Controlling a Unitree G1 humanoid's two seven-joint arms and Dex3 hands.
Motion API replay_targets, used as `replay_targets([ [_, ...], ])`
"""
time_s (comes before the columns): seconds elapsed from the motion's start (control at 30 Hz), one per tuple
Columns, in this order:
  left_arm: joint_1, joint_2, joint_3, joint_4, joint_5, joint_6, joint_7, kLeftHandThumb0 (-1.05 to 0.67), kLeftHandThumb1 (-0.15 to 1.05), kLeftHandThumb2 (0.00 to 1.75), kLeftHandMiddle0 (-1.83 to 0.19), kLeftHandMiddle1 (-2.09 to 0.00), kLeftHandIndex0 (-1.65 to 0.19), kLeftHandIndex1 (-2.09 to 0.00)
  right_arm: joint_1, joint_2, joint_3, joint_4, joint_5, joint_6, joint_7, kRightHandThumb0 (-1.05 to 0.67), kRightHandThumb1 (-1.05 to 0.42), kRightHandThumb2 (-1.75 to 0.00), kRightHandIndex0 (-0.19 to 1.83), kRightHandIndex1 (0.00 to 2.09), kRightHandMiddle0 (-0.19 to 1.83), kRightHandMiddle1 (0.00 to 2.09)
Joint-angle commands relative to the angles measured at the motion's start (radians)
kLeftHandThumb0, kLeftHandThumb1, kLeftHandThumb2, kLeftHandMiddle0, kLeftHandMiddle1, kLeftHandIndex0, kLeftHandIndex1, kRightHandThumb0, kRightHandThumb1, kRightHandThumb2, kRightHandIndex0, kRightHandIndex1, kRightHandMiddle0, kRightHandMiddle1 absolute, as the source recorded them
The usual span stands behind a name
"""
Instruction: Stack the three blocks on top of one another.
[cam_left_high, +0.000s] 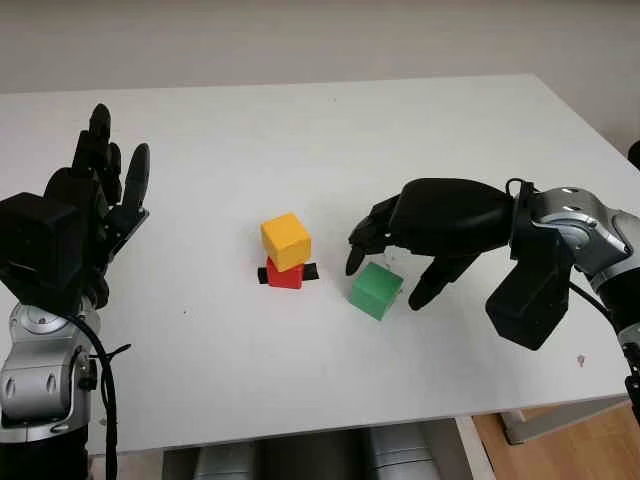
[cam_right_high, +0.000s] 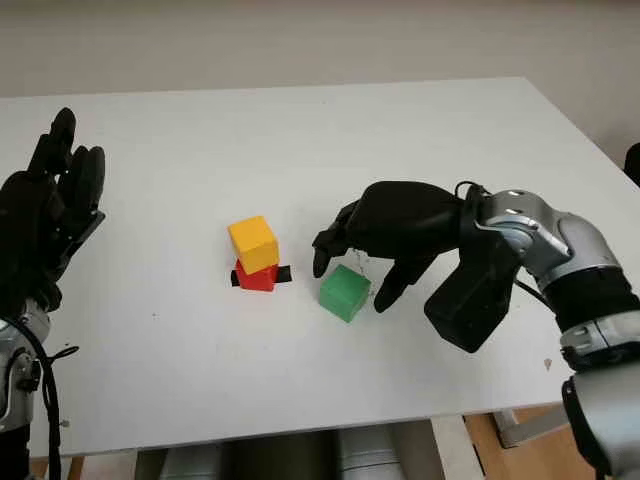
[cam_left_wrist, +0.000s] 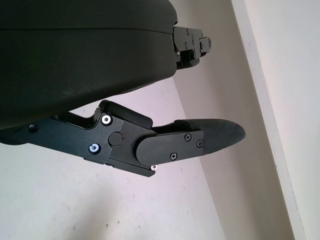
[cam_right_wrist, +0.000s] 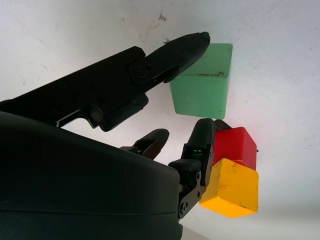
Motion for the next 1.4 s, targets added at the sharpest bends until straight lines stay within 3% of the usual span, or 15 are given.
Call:
replay_targets([
  [0.0, -0.003, 0.002, -0.002, -0.012, 0.0, -0.004, -0.002, -0.69, 1.05, 0.53, 0.05, -0.05, 0.06, -0.06, -0.016, -0.001, 0.005, 0.014, -0.01, -0.003, -0.017, -0.68, -0.84, -0.06, 0.5, 0.3, 0.29, 0.9],
  [0.27, -0.002, 0.001, 0.0, -0.016, -0.005, -0.001, -0.002, -0.69, 1.05, 0.53, 0.05, -0.06, 0.06, -0.05, -0.016, 0.002, 0.019, 0.04, -0.06, -0.021, -0.098, -0.66, -0.84, -0.05, 0.52, 0.38, 0.31, 0.92],
  [0.4, 0.001, 0.002, -0.001, -0.021, -0.005, 0.002, -0.003, -0.69, 1.05, 0.53, 0.05, -0.05, 0.06, -0.05, -0.018, 0.006, 0.028, 0.053, -0.104, -0.019, -0.153, -0.66, -0.83, -0.05, 0.44, 0.57, 0.32, 0.91],
  [0.67, 0.003, 0.0, 0.001, -0.025, -0.009, 0.004, -0.006, -0.69, 1.05, 0.52, 0.06, -0.05, 0.06, -0.05, -0.035, 0.009, 0.063, 0.093, -0.185, -0.03, -0.265, -0.62, -0.84, -0.05, 0.39, 0.7, 0.34, 0.92],
  [0.87, 0.002, -0.005, 0.004, -0.026, -0.017, 0.007, -0.006, -0.69, 1.05, 0.5, 0.06, -0.05, 0.06, -0.05, -0.049, 0.008, 0.093, 0.114, -0.228, -0.035, -0.323, -0.61, -0.85, -0.05, 0.31, 0.86, 0.33, 1.01],
  [1.37, 0.005, 0.0, -0.002, -0.033, -0.015, 0.014, -0.003, -0.7, 1.05, 0.47, 0.06, -0.05, 0.07, -0.05, -0.074, 0.013, 0.138, 0.153, -0.277, -0.043, -0.424, -0.54, -0.92, -0.06, 0.25, 1.03, 0.37, 1.29],
])
